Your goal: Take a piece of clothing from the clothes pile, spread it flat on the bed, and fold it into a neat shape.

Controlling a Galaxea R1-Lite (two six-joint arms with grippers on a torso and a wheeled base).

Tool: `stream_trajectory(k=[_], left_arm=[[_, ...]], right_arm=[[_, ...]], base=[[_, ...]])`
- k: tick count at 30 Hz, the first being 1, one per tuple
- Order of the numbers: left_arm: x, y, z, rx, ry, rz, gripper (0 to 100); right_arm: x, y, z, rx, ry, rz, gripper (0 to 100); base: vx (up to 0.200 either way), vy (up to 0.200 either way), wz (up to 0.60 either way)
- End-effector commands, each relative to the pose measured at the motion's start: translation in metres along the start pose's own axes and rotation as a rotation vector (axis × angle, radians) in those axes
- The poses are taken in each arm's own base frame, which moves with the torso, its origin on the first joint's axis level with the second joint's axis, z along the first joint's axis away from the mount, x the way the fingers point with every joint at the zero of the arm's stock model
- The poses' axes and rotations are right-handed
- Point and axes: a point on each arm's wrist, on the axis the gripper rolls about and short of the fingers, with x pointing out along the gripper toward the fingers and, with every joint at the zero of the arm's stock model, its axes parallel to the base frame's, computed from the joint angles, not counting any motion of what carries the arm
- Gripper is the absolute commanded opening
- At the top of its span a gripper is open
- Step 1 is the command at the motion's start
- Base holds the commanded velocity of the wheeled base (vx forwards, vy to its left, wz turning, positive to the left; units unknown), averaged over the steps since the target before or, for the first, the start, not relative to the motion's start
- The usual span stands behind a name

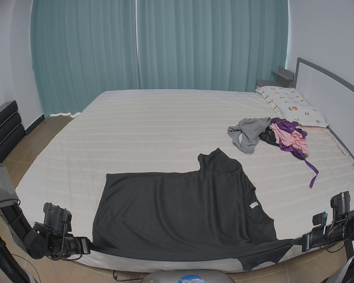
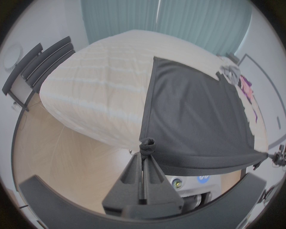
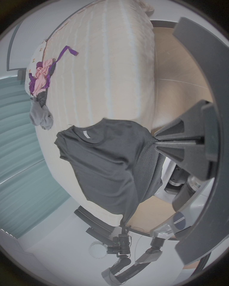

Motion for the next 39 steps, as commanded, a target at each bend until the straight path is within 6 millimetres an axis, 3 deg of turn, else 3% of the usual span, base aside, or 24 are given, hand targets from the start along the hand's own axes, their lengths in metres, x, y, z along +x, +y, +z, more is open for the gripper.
stream_trajectory(k=[1, 10, 26, 32, 39], left_arm=[[0.002, -0.008, 0.022, -0.059, -0.079, -0.032, 0], [0.005, -0.015, 0.048, -0.116, -0.162, -0.052, 0], [-0.007, -0.013, 0.048, -0.114, -0.170, -0.035, 0], [-0.002, -0.015, 0.052, -0.114, -0.151, -0.031, 0], [0.022, -0.020, 0.060, -0.118, -0.109, -0.020, 0]], right_arm=[[0.005, -0.004, 0.020, 0.017, -0.041, 0.009, 0], [0.022, -0.009, 0.041, 0.038, -0.036, 0.022, 0], [0.023, -0.001, 0.047, 0.019, -0.051, 0.042, 0], [0.029, -0.003, 0.052, 0.021, -0.044, 0.043, 0], [0.050, -0.011, 0.067, 0.030, -0.021, 0.042, 0]], base=[[0.000, 0.000, 0.00], [0.000, 0.000, 0.00], [0.000, 0.000, 0.00], [0.000, 0.000, 0.00], [0.000, 0.000, 0.00]])
